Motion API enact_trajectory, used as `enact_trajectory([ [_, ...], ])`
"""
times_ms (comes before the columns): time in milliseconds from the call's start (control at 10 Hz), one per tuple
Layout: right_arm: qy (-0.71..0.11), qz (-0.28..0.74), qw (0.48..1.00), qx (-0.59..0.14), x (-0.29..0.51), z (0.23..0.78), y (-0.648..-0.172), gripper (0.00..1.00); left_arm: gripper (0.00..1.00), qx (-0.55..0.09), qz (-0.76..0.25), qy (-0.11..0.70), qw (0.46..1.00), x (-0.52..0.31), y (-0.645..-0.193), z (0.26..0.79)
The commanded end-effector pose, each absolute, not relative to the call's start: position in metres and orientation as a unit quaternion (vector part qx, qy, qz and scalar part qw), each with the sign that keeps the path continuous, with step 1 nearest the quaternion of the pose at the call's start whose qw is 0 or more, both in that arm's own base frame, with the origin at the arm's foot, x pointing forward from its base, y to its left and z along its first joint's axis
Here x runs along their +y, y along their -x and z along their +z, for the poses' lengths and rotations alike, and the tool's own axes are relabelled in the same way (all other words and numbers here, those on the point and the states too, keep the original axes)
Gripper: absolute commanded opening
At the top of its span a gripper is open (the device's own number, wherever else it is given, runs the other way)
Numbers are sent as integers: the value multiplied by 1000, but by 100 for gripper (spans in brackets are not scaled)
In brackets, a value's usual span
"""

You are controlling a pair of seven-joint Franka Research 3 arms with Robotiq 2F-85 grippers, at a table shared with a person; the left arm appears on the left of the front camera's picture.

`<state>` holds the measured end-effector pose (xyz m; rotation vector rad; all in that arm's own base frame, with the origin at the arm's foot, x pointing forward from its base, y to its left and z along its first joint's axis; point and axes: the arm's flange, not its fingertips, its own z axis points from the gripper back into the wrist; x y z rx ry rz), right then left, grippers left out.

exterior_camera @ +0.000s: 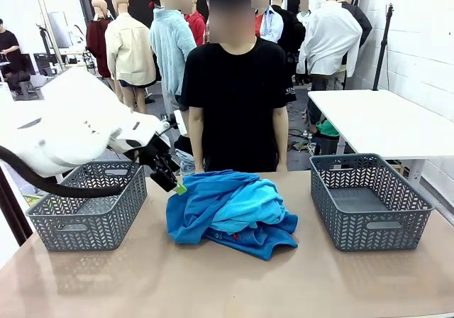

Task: Sort the tops and bottoms.
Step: Lift clothes from the center of the table with your left hand.

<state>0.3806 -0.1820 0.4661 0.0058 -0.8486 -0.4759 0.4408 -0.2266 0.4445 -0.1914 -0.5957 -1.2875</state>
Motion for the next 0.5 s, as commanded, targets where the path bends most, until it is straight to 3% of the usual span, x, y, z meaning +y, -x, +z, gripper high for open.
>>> enact_trajectory([
  [0, -6, -230, 885, -405, -182, 465, -380, 100, 100, -247, -608, 86, 749, -228, -463, 437],
  [400, -6, -230, 885, -405, -182, 465, -380, 100, 100, -217, -612, 107, 753, -221, -472, 412],
])
